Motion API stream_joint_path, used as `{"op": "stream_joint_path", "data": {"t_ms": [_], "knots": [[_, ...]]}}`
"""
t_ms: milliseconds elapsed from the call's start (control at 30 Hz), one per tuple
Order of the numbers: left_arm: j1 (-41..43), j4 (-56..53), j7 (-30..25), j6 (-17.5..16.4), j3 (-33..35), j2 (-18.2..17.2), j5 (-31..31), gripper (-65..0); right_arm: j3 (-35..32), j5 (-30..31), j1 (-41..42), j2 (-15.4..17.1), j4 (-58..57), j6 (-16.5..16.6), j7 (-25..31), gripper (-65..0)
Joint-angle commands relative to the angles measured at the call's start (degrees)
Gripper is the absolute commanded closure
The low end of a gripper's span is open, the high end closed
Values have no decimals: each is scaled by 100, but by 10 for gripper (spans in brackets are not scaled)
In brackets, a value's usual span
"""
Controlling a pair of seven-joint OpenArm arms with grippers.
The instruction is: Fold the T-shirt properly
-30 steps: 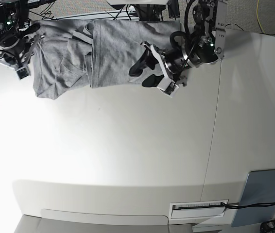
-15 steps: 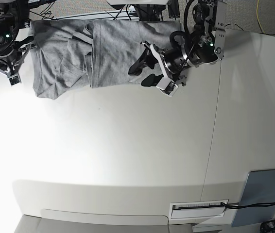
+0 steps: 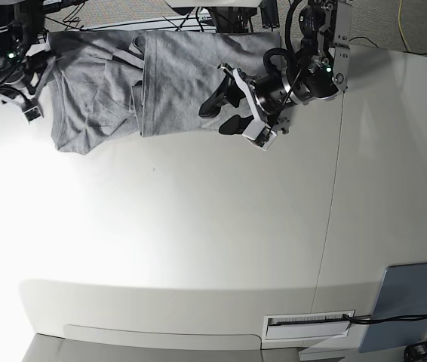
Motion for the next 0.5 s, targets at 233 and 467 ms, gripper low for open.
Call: {"op": "stream_joint_path", "data": {"t_ms": [233, 467], "knots": [[-26, 111, -105, -42, -7, 24, -146, -335, 1283, 1244, 125, -570, 57, 505, 219, -339], [-24, 111, -105, -42, -7, 26, -146, -335, 1628, 1965, 472, -586, -1178, 809, 52, -339]]}}
